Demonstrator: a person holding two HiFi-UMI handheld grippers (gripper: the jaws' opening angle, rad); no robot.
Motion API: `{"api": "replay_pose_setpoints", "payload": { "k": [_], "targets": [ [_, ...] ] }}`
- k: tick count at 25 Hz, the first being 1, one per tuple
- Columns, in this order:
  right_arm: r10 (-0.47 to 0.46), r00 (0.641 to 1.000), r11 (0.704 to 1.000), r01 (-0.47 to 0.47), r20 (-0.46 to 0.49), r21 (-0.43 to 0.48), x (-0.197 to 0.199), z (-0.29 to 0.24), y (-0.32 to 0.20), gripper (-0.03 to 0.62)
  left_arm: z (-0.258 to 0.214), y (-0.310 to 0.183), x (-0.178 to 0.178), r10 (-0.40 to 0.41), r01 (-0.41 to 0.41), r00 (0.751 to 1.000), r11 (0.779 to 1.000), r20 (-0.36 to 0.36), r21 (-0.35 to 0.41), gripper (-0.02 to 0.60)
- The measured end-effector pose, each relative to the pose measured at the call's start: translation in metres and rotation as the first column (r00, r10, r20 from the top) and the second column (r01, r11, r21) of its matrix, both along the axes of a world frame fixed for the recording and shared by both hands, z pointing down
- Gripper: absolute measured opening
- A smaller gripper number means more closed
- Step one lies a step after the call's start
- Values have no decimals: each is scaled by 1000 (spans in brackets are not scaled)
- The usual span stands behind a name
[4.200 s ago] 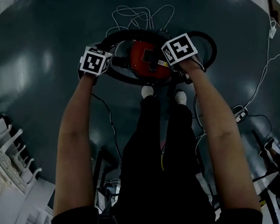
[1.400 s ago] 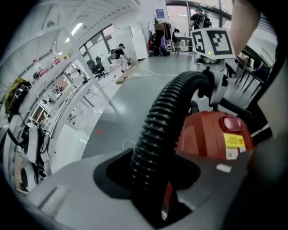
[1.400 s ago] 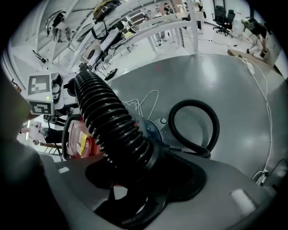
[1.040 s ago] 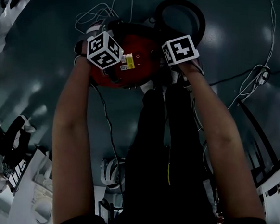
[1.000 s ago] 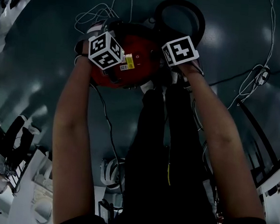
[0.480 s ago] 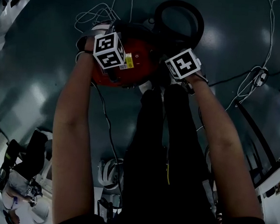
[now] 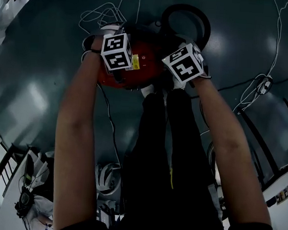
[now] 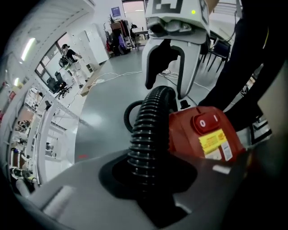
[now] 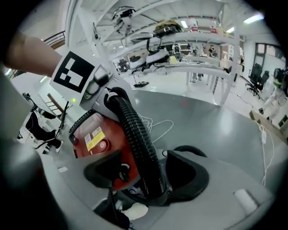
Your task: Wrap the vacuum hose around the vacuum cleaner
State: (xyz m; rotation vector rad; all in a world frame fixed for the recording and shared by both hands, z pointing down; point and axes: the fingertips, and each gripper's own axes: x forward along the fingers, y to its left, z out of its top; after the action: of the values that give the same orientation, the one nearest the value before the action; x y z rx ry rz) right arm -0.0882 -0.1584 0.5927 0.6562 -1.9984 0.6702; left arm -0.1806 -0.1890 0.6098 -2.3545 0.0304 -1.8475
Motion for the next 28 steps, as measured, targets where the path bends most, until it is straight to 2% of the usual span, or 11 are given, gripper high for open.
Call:
{"api": "replay_pose_setpoints", "payload": {
  "k": [4, 8, 11, 13, 16, 18, 20, 24, 28],
  "targets": [
    [-152, 988, 988, 151, 9, 44, -32, -11, -10, 313, -7, 0, 0, -19, 20, 999, 1000, -34, 24, 120],
    [-304, 951, 948, 307, -51, 89, -61, -17, -18, 296, -15, 0, 0, -19, 21, 997, 999, -68, 40, 120],
    [-378, 914, 910, 396, -145, 122, -74, -17, -22, 176, -22, -2, -4, -30, 37, 995, 997, -93, 75, 120],
    [-404, 901, 901, 422, -160, 101, -77, -17, -21, 172, -24, -3, -7, -48, 58, 994, 993, -100, 103, 123],
    [-401, 902, 909, 413, -158, 49, -74, -15, -21, 170, -29, -8, -7, -109, 129, 984, 981, -140, 142, 151],
    [-379, 912, 922, 387, -156, 25, -72, -16, -24, 170, -38, -17, -9, -169, 203, 967, 964, -192, 171, 237],
    [-358, 921, 931, 364, -153, 16, -73, -20, -30, 169, -48, -25, -17, -217, 265, 947, 944, -236, 195, 272],
    [-339, 930, 939, 344, -145, 12, -77, -30, -41, 170, -60, -29, -63, -338, 398, 905, 888, -260, 229, 270],
    [-311, 938, 948, 318, -153, 17, -71, -41, -49, 172, -48, -16, -116, -493, 524, 850, 829, -186, 195, 253]
  ]
}}
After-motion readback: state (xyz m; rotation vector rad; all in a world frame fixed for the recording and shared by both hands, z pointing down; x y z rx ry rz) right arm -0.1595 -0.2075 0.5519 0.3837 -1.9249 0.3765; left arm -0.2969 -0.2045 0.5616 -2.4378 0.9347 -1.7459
